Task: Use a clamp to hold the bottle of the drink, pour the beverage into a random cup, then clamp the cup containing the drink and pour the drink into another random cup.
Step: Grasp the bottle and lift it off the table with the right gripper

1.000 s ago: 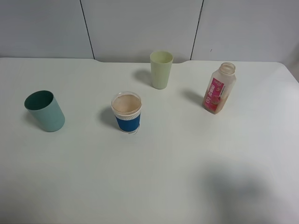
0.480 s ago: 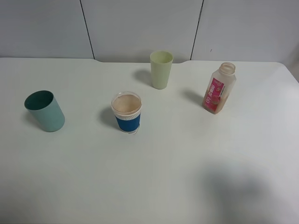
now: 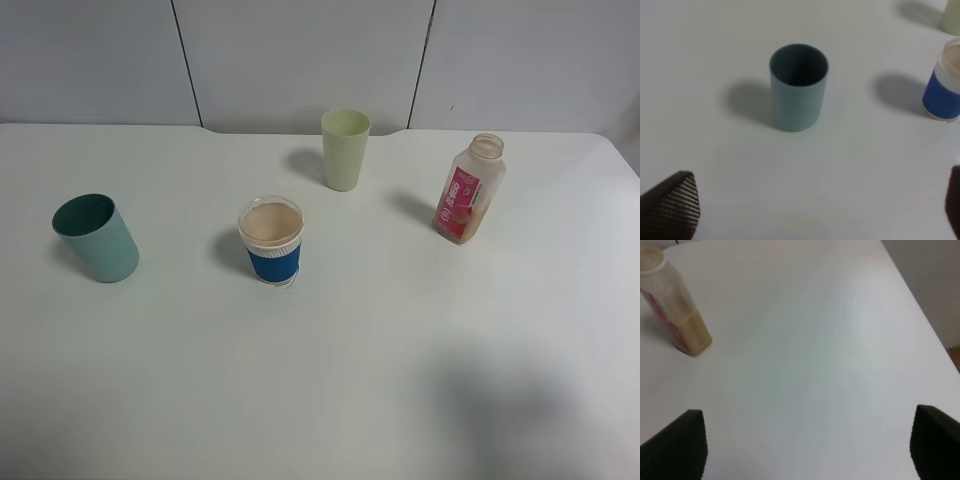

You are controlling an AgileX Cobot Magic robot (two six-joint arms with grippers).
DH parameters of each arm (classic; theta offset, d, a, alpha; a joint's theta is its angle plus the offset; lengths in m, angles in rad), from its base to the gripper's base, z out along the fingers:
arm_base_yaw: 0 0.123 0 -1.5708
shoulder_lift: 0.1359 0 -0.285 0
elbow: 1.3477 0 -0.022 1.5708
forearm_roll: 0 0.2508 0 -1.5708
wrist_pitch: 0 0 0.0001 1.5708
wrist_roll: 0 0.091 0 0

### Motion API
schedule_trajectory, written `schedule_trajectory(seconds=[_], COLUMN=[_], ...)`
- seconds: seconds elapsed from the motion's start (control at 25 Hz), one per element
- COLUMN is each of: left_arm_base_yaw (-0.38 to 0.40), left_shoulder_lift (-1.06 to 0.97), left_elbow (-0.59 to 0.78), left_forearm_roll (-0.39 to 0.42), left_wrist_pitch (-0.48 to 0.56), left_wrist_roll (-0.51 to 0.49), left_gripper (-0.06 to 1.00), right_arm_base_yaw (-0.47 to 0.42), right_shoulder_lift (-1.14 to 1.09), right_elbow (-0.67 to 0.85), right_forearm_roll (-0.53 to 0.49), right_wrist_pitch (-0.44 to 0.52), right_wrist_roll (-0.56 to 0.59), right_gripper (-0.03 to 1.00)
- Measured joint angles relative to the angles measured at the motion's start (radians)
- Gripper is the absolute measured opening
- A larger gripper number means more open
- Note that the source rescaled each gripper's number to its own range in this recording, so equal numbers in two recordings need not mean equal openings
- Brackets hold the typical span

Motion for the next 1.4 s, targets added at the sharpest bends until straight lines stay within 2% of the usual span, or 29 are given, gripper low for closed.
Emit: schedule_trajectory(seconds=[0.28,0.4,0.64,0.76,0.88,0.92,1.04,1.4], left_arm_base_yaw=[0.000,0.000,0.000,0.000,0.000,0.000,0.000,0.000], left_shoulder_lift=[0.000,0.000,0.000,0.000,0.000,0.000,0.000,0.000], left_elbow=[0.000,0.000,0.000,0.000,0.000,0.000,0.000,0.000], left_forearm_roll=[0.000,0.000,0.000,0.000,0.000,0.000,0.000,0.000], left_wrist_pitch=[0.000,0.000,0.000,0.000,0.000,0.000,0.000,0.000], left_wrist_roll=[0.000,0.000,0.000,0.000,0.000,0.000,0.000,0.000], left_gripper=[1.00,1.00,1.00,1.00,1.00,1.00,1.00,1.00], right_arm_base_yaw=[0.000,0.000,0.001,0.058,0.070,0.082,0.083,0.084], right_shoulder_lift=[0.155,0.359,0.551,0.806,0.865,0.978,1.082,1.287], right_elbow=[-0.070,-0.125,-0.185,-0.210,-0.210,-0.211,-0.211,-0.211], right_forearm_roll=[0.001,0.001,0.001,0.000,0.000,0.000,-0.006,-0.064], right_wrist_pitch=[-0.122,-0.210,-0.288,-0.392,-0.417,-0.459,-0.503,-0.599], right_wrist_roll=[-0.015,-0.022,-0.043,-0.064,-0.066,-0.066,-0.066,-0.066], right_gripper=[0.68,0.68,0.68,0.68,0.68,0.68,0.68,0.68])
